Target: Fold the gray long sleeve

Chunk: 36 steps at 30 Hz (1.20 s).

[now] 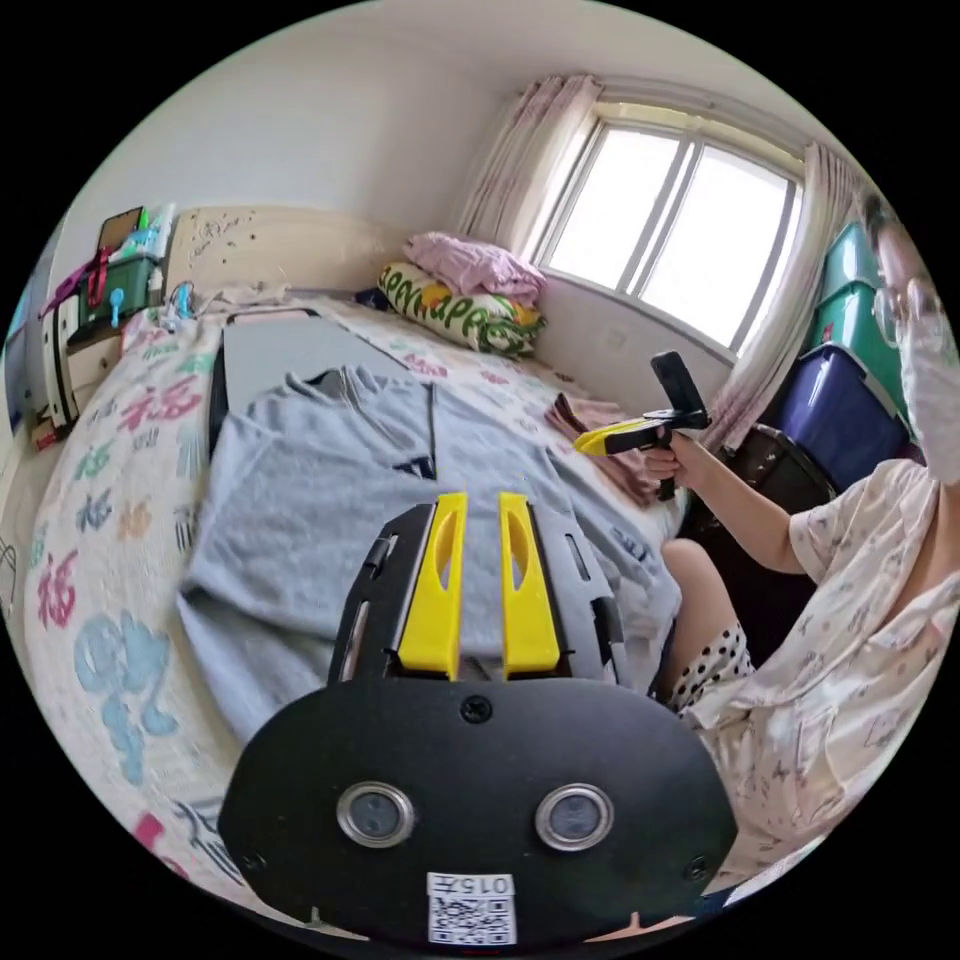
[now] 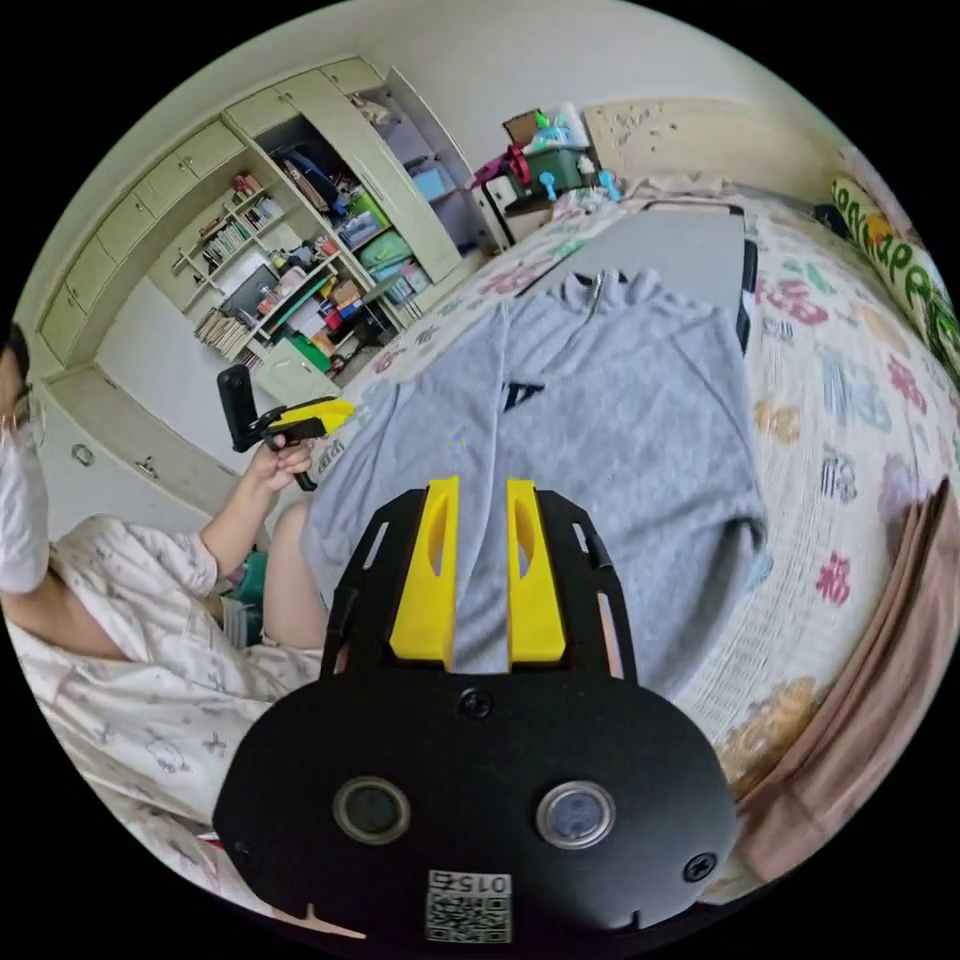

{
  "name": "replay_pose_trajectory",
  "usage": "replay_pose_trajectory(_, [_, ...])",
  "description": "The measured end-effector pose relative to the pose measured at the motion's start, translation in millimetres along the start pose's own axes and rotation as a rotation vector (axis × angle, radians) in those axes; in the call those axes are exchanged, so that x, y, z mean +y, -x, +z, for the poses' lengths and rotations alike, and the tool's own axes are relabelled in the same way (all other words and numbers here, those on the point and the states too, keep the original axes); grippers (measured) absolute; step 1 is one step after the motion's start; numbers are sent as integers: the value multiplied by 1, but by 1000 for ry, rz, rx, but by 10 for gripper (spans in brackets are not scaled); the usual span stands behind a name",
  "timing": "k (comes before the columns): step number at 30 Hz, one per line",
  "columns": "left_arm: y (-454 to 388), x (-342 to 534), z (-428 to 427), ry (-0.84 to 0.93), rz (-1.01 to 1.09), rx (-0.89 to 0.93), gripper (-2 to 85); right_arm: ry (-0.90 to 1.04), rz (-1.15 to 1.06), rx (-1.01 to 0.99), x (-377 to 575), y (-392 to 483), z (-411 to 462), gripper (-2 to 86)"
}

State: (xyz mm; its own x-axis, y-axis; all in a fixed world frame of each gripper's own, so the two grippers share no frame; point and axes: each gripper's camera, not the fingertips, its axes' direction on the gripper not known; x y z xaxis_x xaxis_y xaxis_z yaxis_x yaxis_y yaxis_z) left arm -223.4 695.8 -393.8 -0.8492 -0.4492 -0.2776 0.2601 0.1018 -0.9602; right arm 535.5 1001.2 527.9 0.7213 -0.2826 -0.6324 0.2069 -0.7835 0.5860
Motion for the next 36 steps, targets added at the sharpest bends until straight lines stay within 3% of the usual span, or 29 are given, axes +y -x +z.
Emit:
replay_pose_trajectory(5, [-74, 93, 14, 90, -39, 65, 68, 37, 60, 72, 109, 36, -1, 97])
replay_pose_trajectory(12, [-170, 123, 28, 82, 30, 114, 93, -40, 201, 24, 150, 42, -4, 128])
replay_pose_trajectory(16, [-218, 130, 34, 72, 62, 75, 108, -169, 259, -113, 170, 24, -32, 99])
replay_pose_trajectory(19, [-252, 127, 35, 93, 124, 1, 115, -128, 259, -199, 169, 18, -36, 70])
replay_pose_trajectory(26, [-300, 112, 31, 108, 170, -38, 118, -219, 292, -58, 177, 19, -43, 98])
replay_pose_trajectory(36, [-345, 96, 39, 164, 183, -85, 117, -167, 229, 126, 165, 26, -20, 111])
